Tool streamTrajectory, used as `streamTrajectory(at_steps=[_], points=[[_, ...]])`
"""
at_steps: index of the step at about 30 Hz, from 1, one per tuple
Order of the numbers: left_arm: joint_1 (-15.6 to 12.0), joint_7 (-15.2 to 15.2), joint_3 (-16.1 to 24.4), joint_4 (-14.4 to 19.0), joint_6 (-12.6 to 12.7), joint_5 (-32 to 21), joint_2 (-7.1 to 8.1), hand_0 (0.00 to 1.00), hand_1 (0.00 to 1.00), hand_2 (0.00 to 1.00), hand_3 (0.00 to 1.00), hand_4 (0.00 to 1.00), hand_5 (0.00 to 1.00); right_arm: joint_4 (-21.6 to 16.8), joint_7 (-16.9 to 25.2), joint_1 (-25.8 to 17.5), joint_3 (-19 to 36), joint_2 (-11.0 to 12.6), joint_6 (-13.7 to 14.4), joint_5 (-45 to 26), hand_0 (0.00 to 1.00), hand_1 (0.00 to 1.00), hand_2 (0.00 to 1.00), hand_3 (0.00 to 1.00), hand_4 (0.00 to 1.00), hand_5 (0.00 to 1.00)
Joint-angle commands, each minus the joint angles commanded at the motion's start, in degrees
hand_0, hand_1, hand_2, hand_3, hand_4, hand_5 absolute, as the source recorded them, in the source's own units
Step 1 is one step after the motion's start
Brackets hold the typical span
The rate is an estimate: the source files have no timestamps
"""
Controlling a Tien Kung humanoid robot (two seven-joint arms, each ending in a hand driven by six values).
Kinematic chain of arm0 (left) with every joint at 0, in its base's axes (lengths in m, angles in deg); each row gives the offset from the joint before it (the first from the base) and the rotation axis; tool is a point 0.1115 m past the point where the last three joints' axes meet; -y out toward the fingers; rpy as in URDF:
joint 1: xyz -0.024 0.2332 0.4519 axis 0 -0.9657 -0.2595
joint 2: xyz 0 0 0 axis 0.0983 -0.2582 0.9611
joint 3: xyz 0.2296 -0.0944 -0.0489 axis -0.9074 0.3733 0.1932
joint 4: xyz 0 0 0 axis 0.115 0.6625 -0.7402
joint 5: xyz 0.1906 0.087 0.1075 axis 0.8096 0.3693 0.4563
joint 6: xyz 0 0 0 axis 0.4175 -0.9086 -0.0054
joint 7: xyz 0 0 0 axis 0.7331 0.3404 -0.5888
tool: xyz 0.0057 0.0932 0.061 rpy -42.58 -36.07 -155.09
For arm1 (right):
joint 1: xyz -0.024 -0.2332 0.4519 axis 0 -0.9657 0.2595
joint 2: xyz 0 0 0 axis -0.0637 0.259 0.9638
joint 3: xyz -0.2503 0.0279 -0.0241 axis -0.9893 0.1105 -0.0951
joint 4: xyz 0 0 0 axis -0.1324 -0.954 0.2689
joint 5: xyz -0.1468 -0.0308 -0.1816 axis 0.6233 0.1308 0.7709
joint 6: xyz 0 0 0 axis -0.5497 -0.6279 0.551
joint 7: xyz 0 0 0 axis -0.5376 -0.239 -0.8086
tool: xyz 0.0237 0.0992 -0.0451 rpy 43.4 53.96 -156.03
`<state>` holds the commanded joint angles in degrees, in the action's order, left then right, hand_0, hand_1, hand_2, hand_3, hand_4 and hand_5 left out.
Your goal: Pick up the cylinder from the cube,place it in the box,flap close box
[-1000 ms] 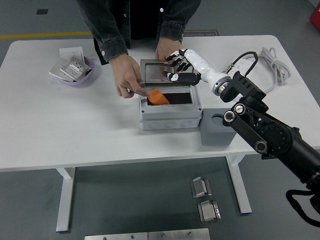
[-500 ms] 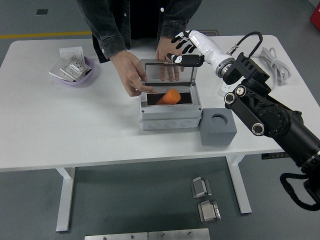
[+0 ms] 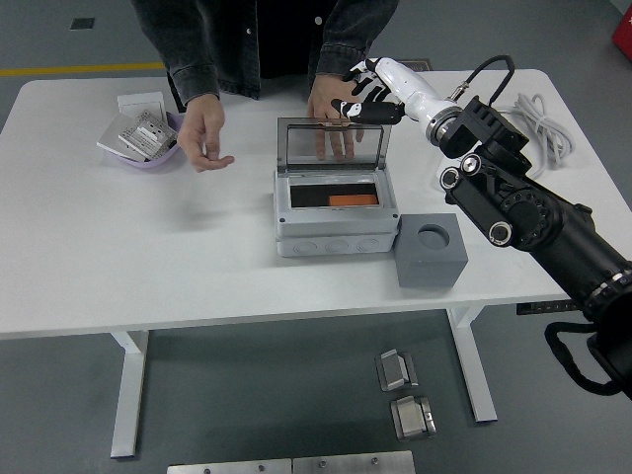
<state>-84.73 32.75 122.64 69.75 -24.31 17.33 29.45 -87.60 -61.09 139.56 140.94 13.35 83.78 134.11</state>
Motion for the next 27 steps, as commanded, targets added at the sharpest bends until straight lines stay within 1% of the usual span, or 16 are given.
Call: streamTrajectory(at_steps=[8,9,14,15,18,22,27], points=[[0.4,0.1,-0.1,0.0,0.0,0.0,0.09,0.636,0.636,0.585,0.592,0.653,0.208,0.7,1.0,-0.1,-0.3,-0.8,-0.5,-0.5,0.608,0.554,0.662,0.738,0.765,0.5],[0.5,0.1,-0.1,0.0,0.0,0.0,0.09,0.636,0.636,0.585,0.592,0.654,0.209,0.8,1.1,-0.2,-0.4,-0.9,-0.5,-0.6,0.618,0.558,0.664,0.743,0.776,0.53],[0.8,0.1,-0.2,0.0,-0.1,0.1,0.06,0.636,0.636,0.585,0.592,0.654,0.209,1.3,2.0,-0.7,-1.1,-1.3,-0.9,-0.9,0.618,0.558,0.664,0.743,0.776,0.53],[0.8,0.1,-0.2,0.0,-0.1,0.1,0.04,0.636,0.636,0.585,0.592,0.654,0.209,1.5,2.2,-0.8,-1.2,-1.3,-0.9,-1.1,0.621,0.56,0.665,0.746,0.786,0.548],[0.9,0.1,-0.2,0.0,-0.2,0.2,-0.02,0.636,0.636,0.585,0.592,0.654,0.209,2.0,2.6,-1.1,-1.3,-1.5,-1.0,-1.5,0.621,0.56,0.665,0.746,0.786,0.548],[1.0,0.1,-0.1,0.0,-0.2,0.3,-0.1,0.636,0.636,0.585,0.593,0.653,0.209,2.2,3.1,-1.3,-1.5,-1.3,-1.2,-1.8,0.623,0.561,0.664,0.747,0.79,0.553],[0.9,0.1,0.0,0.0,-0.2,0.3,-0.18,0.637,0.636,0.585,0.592,0.653,0.209,1.5,3.3,-1.4,-1.5,-0.8,-1.4,-1.8,0.625,0.56,0.664,0.746,0.79,0.554]])
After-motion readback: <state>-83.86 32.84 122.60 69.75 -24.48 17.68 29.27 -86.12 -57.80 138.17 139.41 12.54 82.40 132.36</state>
